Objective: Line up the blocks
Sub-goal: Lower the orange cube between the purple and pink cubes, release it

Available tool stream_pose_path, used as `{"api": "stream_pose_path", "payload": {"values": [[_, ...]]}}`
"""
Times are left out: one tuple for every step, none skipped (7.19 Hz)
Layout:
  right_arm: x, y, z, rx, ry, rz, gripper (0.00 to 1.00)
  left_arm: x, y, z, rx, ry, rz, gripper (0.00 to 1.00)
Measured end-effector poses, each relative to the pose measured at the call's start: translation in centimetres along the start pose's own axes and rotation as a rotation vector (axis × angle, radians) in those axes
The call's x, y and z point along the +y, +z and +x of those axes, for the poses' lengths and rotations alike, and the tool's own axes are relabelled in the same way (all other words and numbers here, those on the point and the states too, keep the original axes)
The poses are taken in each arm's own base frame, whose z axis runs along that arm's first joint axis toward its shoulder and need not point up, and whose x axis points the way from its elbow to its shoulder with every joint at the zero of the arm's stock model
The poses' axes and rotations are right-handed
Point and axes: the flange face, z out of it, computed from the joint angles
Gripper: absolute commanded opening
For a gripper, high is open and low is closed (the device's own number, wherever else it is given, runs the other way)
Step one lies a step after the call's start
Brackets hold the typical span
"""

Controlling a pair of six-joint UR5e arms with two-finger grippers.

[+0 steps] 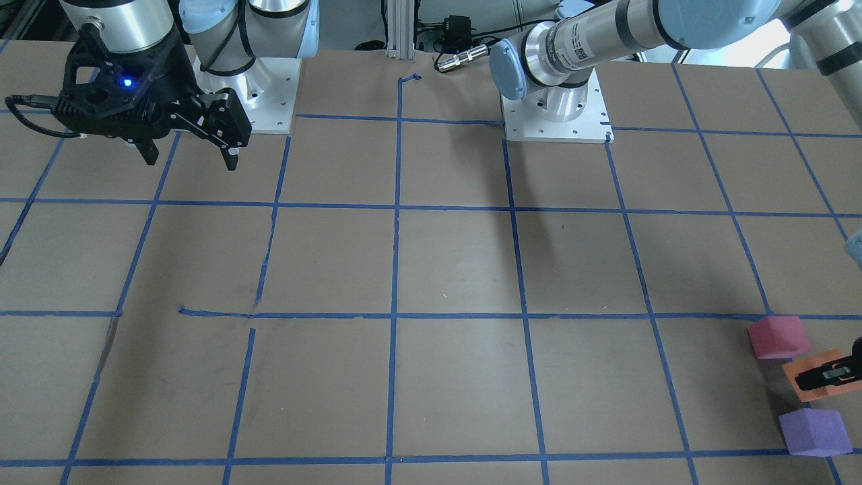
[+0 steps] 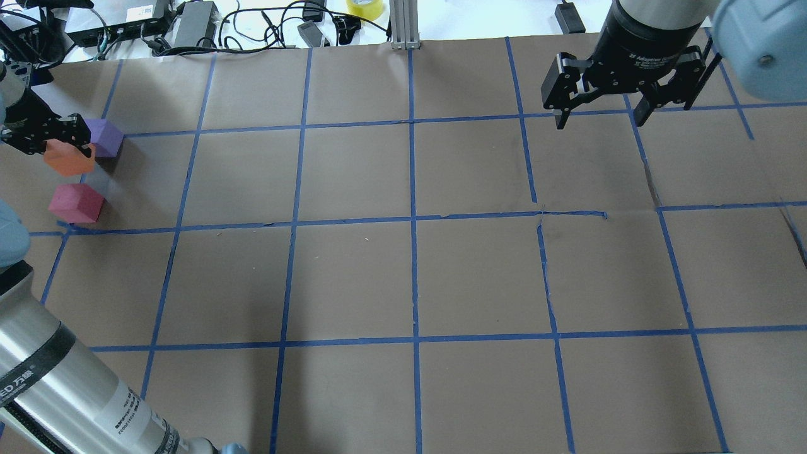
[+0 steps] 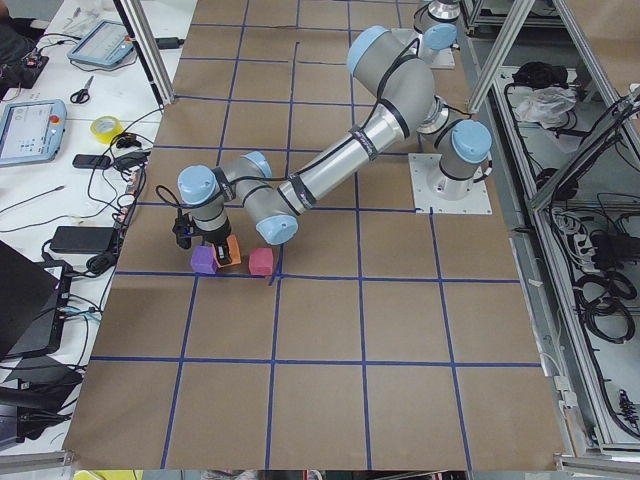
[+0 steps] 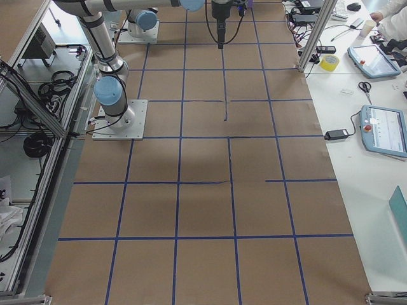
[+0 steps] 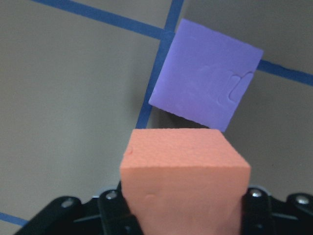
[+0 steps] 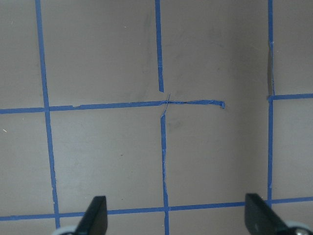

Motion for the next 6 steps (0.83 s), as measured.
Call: {"api": "stream_pose_path", "payload": {"values": [[0.0, 0.0, 0.0, -0.001, 0.002, -0.001, 1.0, 0.0, 0.1, -0.3, -0.027, 0.069, -0.012, 0.0], [0.0, 0.0, 0.0, -0.001, 0.003, -0.001, 1.0, -0.1, 0.3, -0.5, -0.043, 0.124, -0.009, 0.0], [0.0, 0.0, 0.0, -0.001, 0.004, -0.001, 1.0, -0.2, 0.6, -0.6, -0.048, 0.161, -0.003, 0.0], [0.0, 0.0, 0.0, -0.002, 0.005, 0.0, 1.0, -0.3, 1.0, -0.6, -0.048, 0.183, -0.002, 0.0], [0.0, 0.0, 0.0, -0.002, 0.006, -0.001, 1.0, -0.4, 1.3, -0.5, -0.043, 0.198, 0.0, 0.0], [0.0, 0.0, 0.0, -0.002, 0.007, -0.001, 1.0, -0.5, 1.8, -0.3, -0.021, 0.205, 0.004, 0.0]]}}
